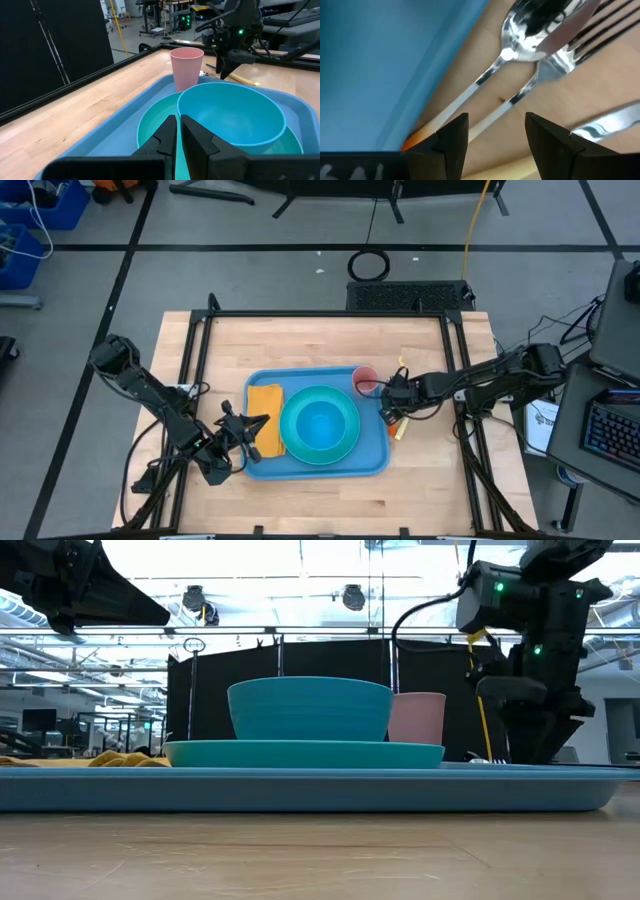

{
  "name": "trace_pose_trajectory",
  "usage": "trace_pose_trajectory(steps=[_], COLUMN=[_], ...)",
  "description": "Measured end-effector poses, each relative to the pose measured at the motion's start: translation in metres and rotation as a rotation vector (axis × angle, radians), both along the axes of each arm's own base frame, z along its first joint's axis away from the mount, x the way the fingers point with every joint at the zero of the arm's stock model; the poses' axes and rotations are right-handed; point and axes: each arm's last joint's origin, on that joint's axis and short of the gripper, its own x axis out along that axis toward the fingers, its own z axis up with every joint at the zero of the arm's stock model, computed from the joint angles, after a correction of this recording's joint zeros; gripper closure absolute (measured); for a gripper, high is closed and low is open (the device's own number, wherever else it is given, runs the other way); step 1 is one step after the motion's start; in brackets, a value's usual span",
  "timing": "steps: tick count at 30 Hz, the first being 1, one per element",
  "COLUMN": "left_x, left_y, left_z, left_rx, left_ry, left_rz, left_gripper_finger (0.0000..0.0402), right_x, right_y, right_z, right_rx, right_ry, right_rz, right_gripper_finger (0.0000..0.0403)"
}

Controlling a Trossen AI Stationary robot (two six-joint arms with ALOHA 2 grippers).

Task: Set up tray
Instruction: Put the orange fork on the yellow napkin

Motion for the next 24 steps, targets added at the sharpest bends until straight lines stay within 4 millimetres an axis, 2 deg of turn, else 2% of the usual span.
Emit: trace_pose_trajectory(steps=[20,24], left_x=[0.0,0.0], left_y=[0.0,0.0], left_z=[0.0,0.0], left_rx=[-0.004,-0.004], left_ry=[0.008,0.008], left_rz=[-0.009,-0.009], left_gripper_finger=[0.0371,0.0371], right_x=[0.008,0.008], right_y=[-0.007,-0.007], right_z=[-0.015,-0.014], right_rx=[-0.007,-0.007], right_ry=[0.051,0.045], right_rz=[0.015,0.021], right_gripper_finger=[0.0218,0.0233])
